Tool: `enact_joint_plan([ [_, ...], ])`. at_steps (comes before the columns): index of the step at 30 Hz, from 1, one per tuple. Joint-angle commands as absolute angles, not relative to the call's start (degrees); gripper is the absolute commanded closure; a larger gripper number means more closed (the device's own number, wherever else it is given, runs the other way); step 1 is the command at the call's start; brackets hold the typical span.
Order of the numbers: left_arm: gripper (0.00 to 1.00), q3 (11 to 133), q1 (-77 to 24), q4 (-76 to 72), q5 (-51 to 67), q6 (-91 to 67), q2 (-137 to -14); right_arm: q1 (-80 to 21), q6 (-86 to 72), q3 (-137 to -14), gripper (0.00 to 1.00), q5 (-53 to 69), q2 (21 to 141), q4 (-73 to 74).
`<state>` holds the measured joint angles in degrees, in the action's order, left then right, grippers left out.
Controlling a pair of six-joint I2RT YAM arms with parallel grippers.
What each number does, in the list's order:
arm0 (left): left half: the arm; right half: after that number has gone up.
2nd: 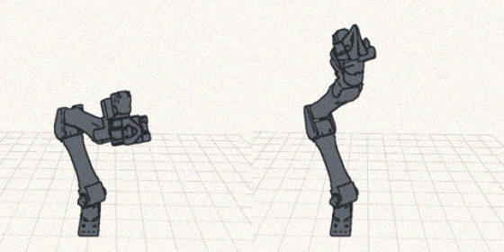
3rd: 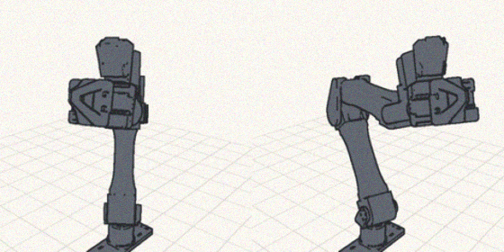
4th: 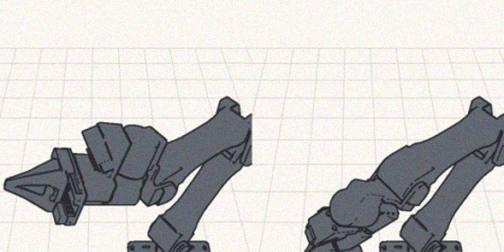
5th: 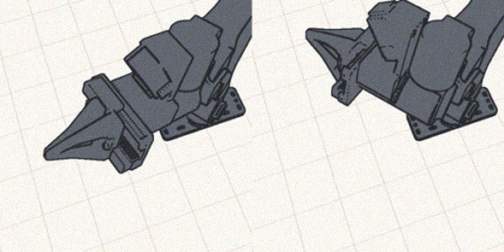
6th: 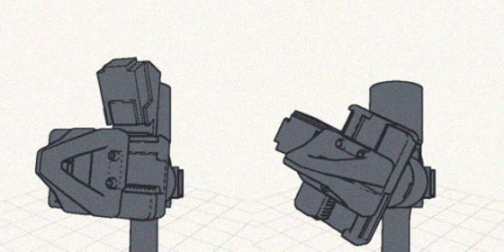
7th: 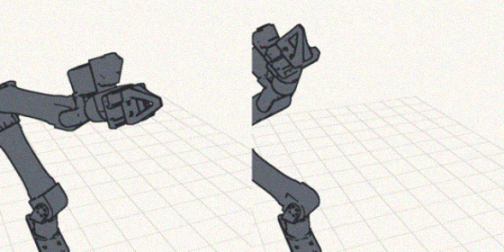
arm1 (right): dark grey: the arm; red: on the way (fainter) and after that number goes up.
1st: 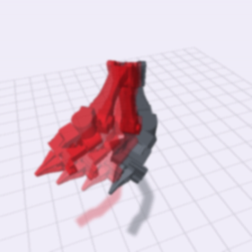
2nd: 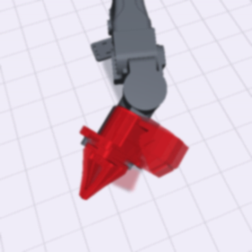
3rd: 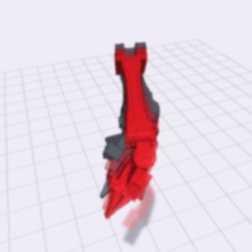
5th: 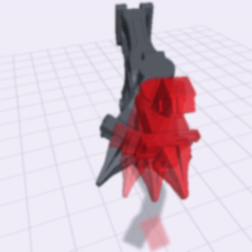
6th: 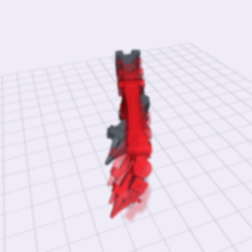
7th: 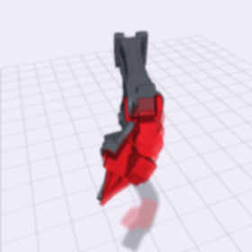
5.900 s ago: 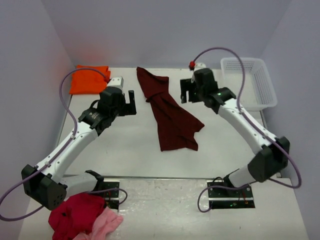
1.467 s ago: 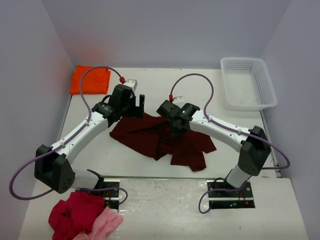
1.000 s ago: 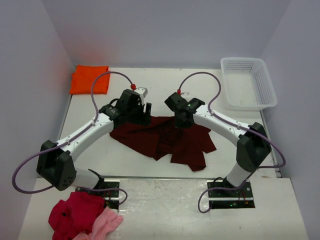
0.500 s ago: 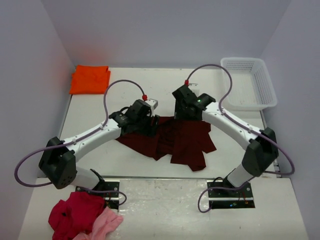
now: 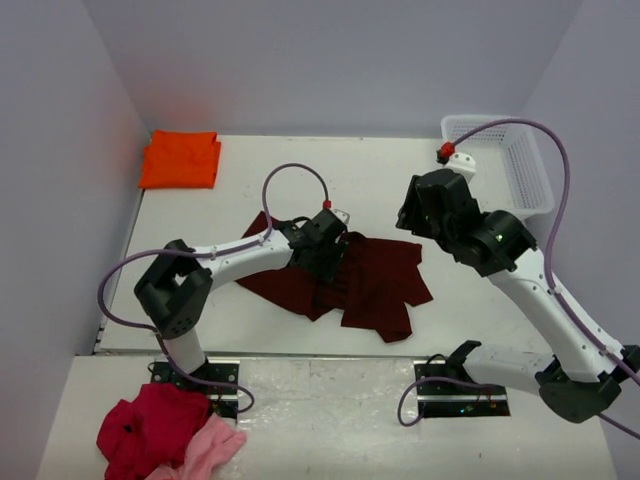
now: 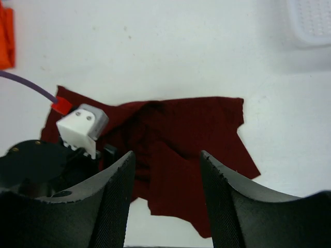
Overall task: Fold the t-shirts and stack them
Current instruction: Flatten out the tshirt
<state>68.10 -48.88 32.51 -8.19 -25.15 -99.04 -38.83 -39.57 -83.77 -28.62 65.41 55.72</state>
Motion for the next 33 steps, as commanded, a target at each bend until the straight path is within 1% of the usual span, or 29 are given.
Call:
enact_joint_plan([
  [1,0.35,73.21,-49.75,33.57,-11.77,-27.25,-101.15,-38.76,-39.2,-80.34,0.46,-29.71,66.27,58.54],
  [6,0.37,75.94,-49.83,35.95,-15.47,-27.77,-103.97,-38.85,-38.59,-76.91,0.46,-28.92,61.97,56.78],
  [7,0.4,76.02,-49.83,35.95,-15.56,-27.95,-104.06,-38.85,-38.5,-76.73,0.46,-29.0,61.61,56.69],
  [10,0.43,76.03,-49.83,36.65,-16.52,-28.56,-104.68,-38.76,-38.32,-76.2,0.46,-29.18,61.09,56.78],
  [20,0.47,74.09,-49.92,37.71,-19.51,-30.5,-105.47,-38.76,-38.23,-76.47,0.46,-28.83,60.82,56.69],
  [21,0.48,74.09,-49.92,37.79,-19.86,-30.5,-105.9,-38.76,-38.23,-76.29,0.46,-28.74,60.65,56.6],
  [23,0.54,74.09,-49.92,37.62,-20.13,-30.67,-106.52,-38.76,-38.41,-75.85,0.46,-28.74,60.47,56.51],
  [28,0.57,74.44,-49.92,37.44,-19.6,-30.85,-107.49,-38.85,-38.32,-75.23,0.45,-29.18,59.68,56.51],
  [30,0.57,74.53,-49.92,37.35,-19.25,-30.76,-107.67,-38.85,-38.23,-75.32,0.45,-29.27,59.42,56.6],
  [33,0.54,74.44,-49.92,37.53,-18.81,-30.76,-107.58,-38.76,-38.14,-75.76,0.45,-29.35,59.33,56.51],
])
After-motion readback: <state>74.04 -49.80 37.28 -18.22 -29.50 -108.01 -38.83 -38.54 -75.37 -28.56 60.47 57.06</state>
